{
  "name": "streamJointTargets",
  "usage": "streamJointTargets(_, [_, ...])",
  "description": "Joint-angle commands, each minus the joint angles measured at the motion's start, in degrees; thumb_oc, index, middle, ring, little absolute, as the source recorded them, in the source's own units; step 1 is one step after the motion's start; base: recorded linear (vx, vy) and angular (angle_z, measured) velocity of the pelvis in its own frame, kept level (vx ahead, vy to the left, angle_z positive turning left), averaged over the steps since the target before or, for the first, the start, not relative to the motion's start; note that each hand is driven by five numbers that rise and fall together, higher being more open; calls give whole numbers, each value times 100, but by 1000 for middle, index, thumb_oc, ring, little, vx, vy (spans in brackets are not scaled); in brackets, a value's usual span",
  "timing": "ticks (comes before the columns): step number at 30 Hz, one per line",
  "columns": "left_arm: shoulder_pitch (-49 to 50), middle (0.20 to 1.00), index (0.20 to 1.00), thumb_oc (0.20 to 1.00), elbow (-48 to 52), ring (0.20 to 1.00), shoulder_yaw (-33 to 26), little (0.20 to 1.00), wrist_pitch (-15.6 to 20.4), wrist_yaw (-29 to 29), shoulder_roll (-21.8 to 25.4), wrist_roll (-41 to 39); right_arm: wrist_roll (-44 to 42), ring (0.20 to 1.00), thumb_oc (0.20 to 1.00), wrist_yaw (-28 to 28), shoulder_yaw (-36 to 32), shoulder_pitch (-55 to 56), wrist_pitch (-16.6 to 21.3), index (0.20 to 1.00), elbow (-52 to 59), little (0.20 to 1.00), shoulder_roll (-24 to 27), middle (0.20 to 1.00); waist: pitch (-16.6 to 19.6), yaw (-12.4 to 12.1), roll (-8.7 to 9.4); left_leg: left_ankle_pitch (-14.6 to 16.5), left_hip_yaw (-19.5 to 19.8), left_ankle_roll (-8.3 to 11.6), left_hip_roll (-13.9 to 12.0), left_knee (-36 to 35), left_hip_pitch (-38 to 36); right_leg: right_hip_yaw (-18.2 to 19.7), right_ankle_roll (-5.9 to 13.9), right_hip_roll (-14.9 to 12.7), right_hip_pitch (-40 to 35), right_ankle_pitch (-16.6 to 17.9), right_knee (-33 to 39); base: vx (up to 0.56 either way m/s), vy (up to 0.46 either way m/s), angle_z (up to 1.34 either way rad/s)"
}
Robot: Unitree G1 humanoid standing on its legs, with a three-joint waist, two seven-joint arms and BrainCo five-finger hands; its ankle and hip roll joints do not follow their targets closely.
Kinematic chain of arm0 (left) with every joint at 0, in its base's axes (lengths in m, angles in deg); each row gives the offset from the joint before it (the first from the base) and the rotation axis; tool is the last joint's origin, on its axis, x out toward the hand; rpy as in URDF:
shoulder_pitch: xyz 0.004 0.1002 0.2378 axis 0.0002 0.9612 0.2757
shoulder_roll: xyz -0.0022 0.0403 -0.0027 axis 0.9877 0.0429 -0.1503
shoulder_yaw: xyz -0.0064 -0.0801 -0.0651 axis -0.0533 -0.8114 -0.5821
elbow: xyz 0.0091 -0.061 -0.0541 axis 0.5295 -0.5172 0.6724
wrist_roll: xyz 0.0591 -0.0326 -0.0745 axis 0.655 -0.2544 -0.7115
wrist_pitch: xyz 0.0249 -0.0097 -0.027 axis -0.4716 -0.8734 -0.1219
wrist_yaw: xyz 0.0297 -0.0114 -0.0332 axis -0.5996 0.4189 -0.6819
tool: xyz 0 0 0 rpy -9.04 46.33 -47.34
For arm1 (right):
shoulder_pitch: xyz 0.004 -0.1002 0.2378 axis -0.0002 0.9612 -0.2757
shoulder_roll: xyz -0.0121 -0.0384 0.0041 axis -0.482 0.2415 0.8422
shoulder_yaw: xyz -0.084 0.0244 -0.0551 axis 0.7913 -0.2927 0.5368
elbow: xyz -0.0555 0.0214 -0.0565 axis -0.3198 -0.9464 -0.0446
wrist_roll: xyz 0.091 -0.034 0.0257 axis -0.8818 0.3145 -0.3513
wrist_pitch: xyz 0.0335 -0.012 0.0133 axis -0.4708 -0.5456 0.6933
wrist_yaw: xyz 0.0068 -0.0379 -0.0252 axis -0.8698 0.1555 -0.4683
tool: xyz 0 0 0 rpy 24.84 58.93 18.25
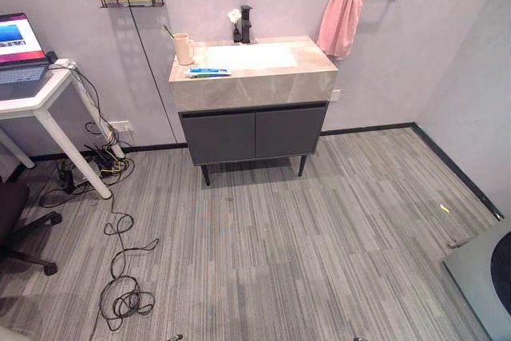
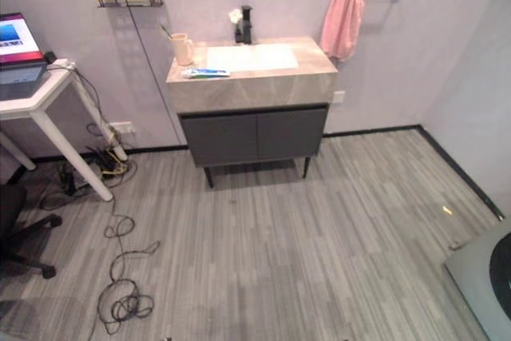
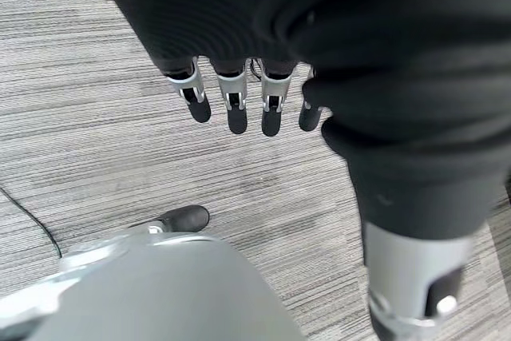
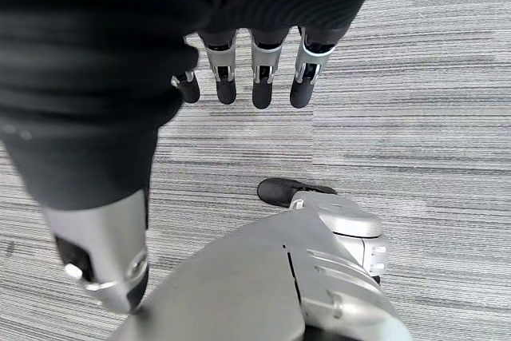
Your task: Put brush and paste in cup on sink, flatten towel.
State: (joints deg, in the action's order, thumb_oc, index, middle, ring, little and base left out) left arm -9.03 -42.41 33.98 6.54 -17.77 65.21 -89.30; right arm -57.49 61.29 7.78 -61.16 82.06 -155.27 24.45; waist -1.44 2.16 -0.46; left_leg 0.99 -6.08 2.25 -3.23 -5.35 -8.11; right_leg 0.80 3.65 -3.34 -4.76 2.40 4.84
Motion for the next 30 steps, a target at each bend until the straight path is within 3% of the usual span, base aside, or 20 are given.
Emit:
streamJointTargets(1, [-459,1000,1000,1000,-314,1000,203,1000,71,36,169,199,13,1000,1000,-79,120,-350,-68,1000,-387,1000,-149,1000,-133,-70,376,148,320,-308,342,35,53,-55,563,-541,42,119,-463,14,44,2])
streamJointTargets(11, [-548,1000,1000,1000,-274,1000,436,1000,36,46,275,594,4,1000,1000,-120,123,-358,-102,1000,-358,1000,-164,1000,-222,-21,499,254,290,-467,479,120,12,167,649,-587,313,283,-1074,5,81,-3])
streamJointTargets(18, [-623,1000,1000,1000,-212,1000,635,1000,13,37,301,832,-64,1000,1000,-91,68,-391,-112,1000,-373,1000,-137,1000,-395,88,411,303,424,-592,600,228,1,385,598,-570,668,477,-1905,-11,100,-5])
streamJointTargets(21, [-651,1000,1000,1000,-162,1000,690,1000,8,36,315,870,-126,1000,1000,-77,57,-412,-107,1000,-361,1000,-118,1000,-489,145,349,308,479,-633,607,276,5,497,536,-437,883,528,-2331,-12,94,9])
streamJointTargets(23, [-674,1000,1000,1000,-173,1000,761,1000,-8,52,286,919,-213,1000,1000,-70,78,-404,-77,1000,-374,1000,-108,1000,-517,285,245,357,640,-693,672,350,-1,712,399,103,1189,191,-2550,74,124,10])
streamJointTargets(24, [-682,1000,1000,1000,-192,1000,771,1000,-19,56,276,932,-241,1000,1000,-54,62,-402,-77,1000,-388,1000,-92,1000,-534,316,221,378,676,-705,714,329,-53,657,355,188,1282,107,-2468,84,73,0])
streamJointTargets(27, [-669,1000,1000,1000,-233,1000,769,1000,-24,61,248,950,-258,1000,1000,-19,13,-406,-79,1000,-399,1000,-63,1000,-569,334,178,417,619,-715,744,249,-152,299,327,119,1425,198,-2185,55,24,29])
streamJointTargets(30, [-689,1000,1000,1000,-253,1000,786,1000,-15,83,208,947,-281,1000,1000,-1,-29,-420,-65,1000,-391,1000,-22,1000,-632,465,164,512,726,-722,809,176,-272,381,413,205,1794,511,-1674,160,-11,18])
